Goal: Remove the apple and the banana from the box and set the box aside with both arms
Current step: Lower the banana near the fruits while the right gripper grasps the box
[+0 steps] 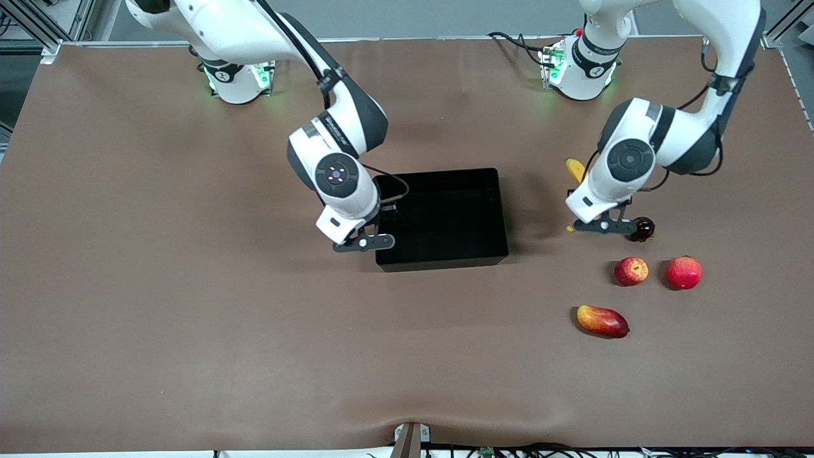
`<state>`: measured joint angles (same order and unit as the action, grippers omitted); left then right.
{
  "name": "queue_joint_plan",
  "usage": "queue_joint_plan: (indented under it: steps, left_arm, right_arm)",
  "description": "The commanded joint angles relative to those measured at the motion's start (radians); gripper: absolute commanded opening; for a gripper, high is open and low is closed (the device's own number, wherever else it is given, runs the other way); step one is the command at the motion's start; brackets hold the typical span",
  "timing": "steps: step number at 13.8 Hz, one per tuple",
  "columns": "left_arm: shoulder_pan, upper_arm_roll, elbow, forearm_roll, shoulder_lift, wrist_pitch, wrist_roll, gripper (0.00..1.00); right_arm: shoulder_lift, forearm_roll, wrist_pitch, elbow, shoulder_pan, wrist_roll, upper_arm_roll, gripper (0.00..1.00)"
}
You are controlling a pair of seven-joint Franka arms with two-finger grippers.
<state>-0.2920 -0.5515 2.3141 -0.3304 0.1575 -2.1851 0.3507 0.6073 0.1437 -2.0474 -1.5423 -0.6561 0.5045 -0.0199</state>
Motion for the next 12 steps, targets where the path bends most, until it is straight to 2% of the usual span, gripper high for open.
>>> queue_joint_plan:
  steps: [1,2,4,6,12]
  left_arm:
    - [-0.021,-0.004,0.070,0.002,-0.039,-0.070,0.007,0.00]
    - [-0.024,-0.004,0.074,0.004,-0.023,-0.087,0.039,0.00]
    - [-0.016,-0.007,0.114,0.002,-0.033,-0.082,0.091,0.00]
    - [-0.022,-0.010,0.174,0.002,-0.087,-0.074,0.091,0.00]
    - [-0.033,-0.011,0.156,0.002,-0.069,-0.082,0.111,0.00]
  right_arm:
    - [0.017,-0.004,-0.048,-0.019,-0.037,0.014,0.015,0.93]
    - [0.019,-0.012,-0.065,-0.030,-0.037,0.014,0.015,0.76]
    - [0.017,-0.021,-0.068,-0.042,-0.039,0.014,0.015,0.33]
    - [0.019,-0.056,-0.076,-0.051,-0.040,0.014,0.015,0.00]
    - [-0.006,-0.062,-0.024,-0.050,-0.030,0.017,0.017,0.00]
